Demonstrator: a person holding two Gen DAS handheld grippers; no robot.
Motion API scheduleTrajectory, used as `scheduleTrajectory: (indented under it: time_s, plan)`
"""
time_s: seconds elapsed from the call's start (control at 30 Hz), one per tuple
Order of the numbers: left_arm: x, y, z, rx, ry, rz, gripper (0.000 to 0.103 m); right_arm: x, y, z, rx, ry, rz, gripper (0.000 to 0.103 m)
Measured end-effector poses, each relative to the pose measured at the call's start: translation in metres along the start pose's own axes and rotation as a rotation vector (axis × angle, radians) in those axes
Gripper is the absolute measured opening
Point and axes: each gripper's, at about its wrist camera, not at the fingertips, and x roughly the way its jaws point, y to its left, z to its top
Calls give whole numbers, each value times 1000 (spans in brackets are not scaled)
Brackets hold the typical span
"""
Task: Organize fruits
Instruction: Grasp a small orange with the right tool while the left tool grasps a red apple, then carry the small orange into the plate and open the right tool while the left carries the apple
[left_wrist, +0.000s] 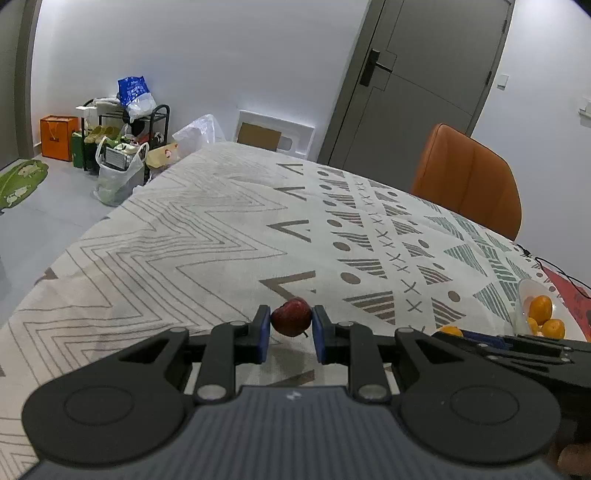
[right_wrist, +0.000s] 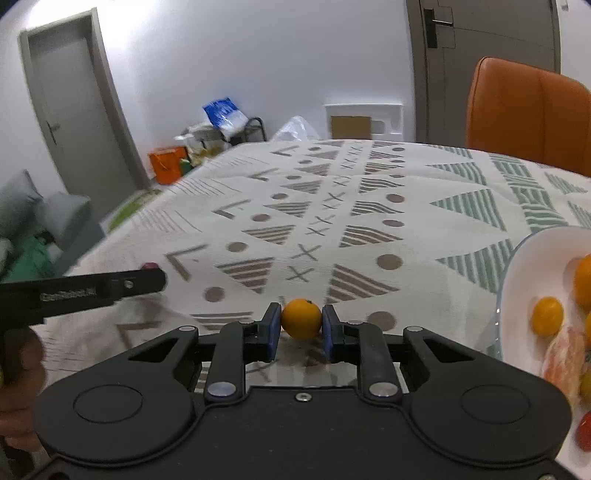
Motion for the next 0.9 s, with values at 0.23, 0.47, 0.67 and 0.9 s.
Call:
scheduleTrajectory:
  time_s: [0.23,0.47,0.67,0.9]
  plan:
    - [-6,-13,-2,11,-11,-22,23,-21,-3,-3,3,-30,-10,22]
    - [-15,-33,-4,49,-27,-54,23,-47,-8,-8,19,-71,-27,22]
    - [-22,-48,-8,68,-34,-76,22,-63,-13,-13,25,-97,-39,22]
    - [-32,-66,-11,100,-52,-91,23,-82,-24,-22,47,-127,-52,22]
